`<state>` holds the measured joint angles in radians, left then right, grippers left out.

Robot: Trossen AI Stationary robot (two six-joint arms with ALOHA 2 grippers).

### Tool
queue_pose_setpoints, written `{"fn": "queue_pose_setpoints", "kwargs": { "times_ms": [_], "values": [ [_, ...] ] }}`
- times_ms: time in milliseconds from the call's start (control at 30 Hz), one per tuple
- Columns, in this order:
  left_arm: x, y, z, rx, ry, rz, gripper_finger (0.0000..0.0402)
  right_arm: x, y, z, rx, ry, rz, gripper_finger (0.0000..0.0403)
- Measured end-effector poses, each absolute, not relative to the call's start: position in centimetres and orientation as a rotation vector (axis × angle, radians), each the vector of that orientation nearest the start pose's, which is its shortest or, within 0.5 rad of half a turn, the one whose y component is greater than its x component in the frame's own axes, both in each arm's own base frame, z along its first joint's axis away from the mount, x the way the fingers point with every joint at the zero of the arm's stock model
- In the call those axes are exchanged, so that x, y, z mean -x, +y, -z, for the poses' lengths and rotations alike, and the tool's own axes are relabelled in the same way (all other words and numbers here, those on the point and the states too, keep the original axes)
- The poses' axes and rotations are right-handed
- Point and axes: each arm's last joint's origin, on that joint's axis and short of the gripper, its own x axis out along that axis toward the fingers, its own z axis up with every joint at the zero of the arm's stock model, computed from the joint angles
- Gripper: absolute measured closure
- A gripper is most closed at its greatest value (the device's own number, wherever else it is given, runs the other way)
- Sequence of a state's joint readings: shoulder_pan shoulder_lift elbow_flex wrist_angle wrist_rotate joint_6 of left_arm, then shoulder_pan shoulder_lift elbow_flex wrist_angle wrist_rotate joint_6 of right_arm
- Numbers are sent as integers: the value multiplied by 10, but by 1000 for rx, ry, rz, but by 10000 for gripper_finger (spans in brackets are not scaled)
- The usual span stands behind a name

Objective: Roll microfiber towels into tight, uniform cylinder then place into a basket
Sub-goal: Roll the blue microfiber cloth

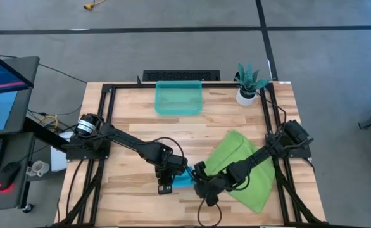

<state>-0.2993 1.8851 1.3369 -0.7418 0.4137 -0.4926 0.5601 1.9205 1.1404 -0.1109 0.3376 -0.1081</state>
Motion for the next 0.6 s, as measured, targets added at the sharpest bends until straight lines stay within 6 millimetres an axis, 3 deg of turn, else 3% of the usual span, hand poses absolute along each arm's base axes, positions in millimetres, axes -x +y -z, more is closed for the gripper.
{"fn": "queue_pose_setpoints", "kwargs": {
  "times_ms": [200,467,600],
  "values": [
    [-348,-119,-187,477,1439,274,393,-337,190,-147,429,816,-317,163],
    [-348,-119,-187,477,1440,271,390,-344,178,-147,401,824,-279,177],
    [-348,-119,-187,477,1441,271,390,-348,175,-133,398,851,-260,179]
  ]
}}
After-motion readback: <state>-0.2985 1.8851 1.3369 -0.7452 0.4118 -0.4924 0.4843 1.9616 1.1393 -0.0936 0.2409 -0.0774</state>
